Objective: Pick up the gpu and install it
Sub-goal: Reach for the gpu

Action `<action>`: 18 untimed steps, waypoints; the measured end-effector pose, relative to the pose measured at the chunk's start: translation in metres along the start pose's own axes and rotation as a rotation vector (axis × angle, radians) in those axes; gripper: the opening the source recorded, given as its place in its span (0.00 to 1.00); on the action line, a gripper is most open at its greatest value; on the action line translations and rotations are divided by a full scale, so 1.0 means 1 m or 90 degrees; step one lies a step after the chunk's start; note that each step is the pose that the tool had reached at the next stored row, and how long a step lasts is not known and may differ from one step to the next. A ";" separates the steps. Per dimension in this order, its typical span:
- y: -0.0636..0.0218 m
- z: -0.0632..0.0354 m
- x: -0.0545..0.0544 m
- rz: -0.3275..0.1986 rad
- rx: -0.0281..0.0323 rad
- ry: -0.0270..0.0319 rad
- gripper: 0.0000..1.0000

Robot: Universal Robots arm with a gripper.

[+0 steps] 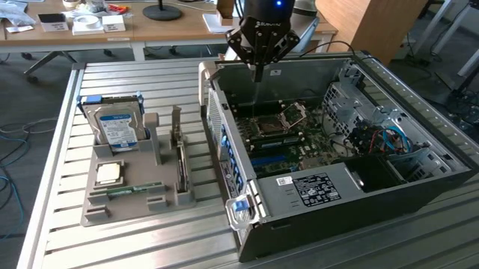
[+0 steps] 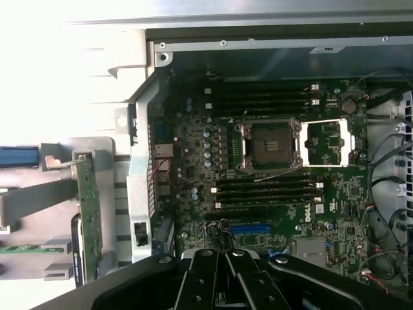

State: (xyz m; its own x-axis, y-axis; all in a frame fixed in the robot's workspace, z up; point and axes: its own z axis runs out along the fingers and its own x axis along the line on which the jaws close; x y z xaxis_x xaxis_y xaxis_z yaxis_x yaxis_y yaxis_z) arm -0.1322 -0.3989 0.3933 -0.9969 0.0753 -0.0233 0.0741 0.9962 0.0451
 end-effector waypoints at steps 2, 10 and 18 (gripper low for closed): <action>-0.0001 0.0000 0.001 0.000 0.0000 0.0000 0.11; -0.0004 -0.0002 0.006 0.000 0.0000 0.0000 0.11; -0.0008 -0.0003 0.011 0.000 0.0000 0.0000 0.11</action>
State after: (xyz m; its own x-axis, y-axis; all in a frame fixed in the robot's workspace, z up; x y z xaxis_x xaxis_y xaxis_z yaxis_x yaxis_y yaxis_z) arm -0.1429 -0.3988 0.3933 -0.9969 0.0753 -0.0233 0.0742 0.9962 0.0451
